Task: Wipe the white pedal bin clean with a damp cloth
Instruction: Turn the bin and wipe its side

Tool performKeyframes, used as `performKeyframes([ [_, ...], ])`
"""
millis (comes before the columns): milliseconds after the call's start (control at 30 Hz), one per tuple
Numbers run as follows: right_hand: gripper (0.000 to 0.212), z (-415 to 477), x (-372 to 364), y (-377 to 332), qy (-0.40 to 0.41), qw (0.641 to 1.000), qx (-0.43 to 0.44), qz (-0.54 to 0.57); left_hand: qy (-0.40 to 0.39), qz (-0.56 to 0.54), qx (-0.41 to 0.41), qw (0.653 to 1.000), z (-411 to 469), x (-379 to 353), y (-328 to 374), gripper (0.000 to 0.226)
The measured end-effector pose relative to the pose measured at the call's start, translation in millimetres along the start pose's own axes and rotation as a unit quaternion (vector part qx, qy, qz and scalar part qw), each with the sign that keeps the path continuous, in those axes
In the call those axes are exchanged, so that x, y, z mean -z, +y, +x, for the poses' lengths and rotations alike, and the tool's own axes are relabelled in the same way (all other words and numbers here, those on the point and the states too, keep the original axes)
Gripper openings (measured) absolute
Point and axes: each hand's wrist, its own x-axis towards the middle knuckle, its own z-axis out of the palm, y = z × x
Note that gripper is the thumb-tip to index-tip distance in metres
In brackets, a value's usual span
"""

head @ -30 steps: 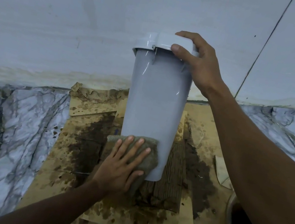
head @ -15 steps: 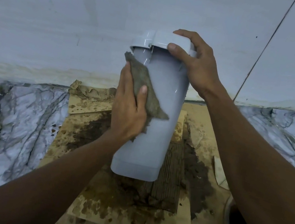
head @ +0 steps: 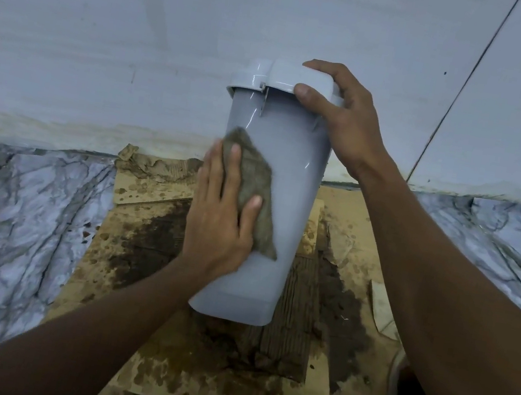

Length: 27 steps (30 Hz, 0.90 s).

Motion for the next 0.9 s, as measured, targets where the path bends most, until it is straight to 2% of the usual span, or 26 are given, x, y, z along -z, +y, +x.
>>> performKeyframes([
  [167, 0.036, 0.9, -2.3, 0.6, -0.002, 1.000, 0.015, -0.016, 0.024, -0.064, 0.093, 0.993, 62.3, 11.5, 17.9, 0.070],
  [267, 0.037, 1.2, -2.5, 1.5, 0.002, 1.000, 0.017, -0.016, 0.027, -0.075, 0.114, 0.990, 67.8, 11.0, 23.1, 0.070],
  [400, 0.037, 0.5, -4.7, 3.6, -0.004, 0.999, 0.024, -0.020, 0.067, -0.012, 0.045, 0.997, 57.1, 4.8, 27.4, 0.065],
  [533, 0.035, -1.7, -2.1, 3.2, -0.003, 1.000, 0.021, -0.023, 0.061, 0.081, -0.014, 0.995, 46.8, -2.1, 28.0, 0.065],
  [600, 0.036, -2.3, -1.3, 3.5, -0.002, 0.999, 0.018, -0.026, 0.048, 0.118, -0.032, 0.991, 37.4, -4.6, 25.9, 0.065],
  [733, 0.037, -4.2, -5.0, 0.8, 0.006, 1.000, 0.018, -0.023, -0.010, 0.220, -0.138, 0.966, 16.5, -9.0, 17.5, 0.065],
  [900, 0.040, -5.9, -17.2, -2.5, 0.013, 0.998, 0.027, -0.056, -0.013, 0.211, -0.144, 0.967, 33.3, -3.8, 30.8, 0.063],
])
